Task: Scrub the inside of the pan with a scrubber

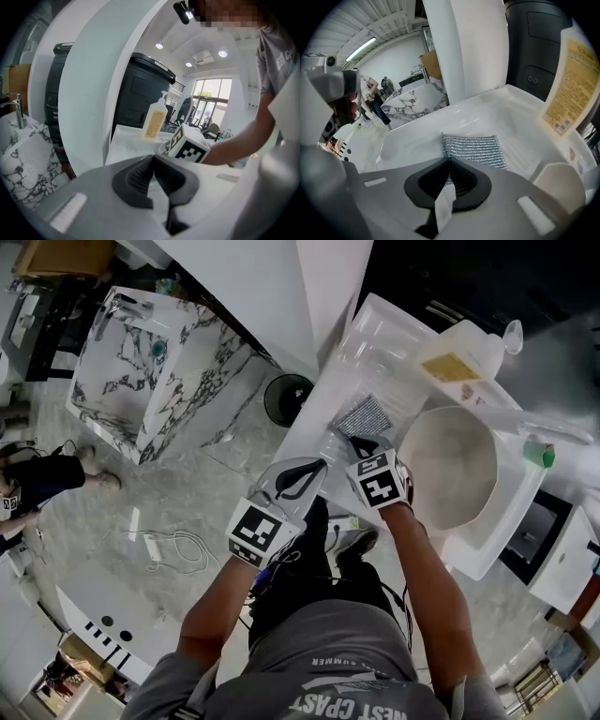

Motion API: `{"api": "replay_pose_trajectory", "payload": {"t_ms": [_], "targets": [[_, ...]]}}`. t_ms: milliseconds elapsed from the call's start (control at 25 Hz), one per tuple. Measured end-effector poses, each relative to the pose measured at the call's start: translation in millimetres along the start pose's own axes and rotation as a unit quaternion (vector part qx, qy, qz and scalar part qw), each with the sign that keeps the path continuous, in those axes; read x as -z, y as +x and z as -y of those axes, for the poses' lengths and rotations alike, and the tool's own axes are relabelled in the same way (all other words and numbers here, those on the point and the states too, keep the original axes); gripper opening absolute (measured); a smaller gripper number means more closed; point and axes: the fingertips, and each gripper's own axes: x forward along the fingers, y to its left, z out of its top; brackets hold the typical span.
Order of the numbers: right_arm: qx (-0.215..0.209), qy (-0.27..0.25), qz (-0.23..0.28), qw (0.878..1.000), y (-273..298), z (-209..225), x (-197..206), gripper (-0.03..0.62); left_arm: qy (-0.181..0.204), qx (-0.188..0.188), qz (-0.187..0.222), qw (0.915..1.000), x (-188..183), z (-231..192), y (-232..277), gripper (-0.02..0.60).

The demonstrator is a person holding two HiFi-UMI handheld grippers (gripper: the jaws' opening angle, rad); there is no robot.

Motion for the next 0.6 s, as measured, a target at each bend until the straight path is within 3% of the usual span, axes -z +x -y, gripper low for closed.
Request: {"api": "replay_pose_trajectory", "payload": {"t_ms": [600], "targets": [[0.008, 0.062, 0.112, 0.992, -90, 6, -20, 0.015, 0.017, 0.021, -0.009, 0.9996, -7, 21, 12, 0.002]]}}
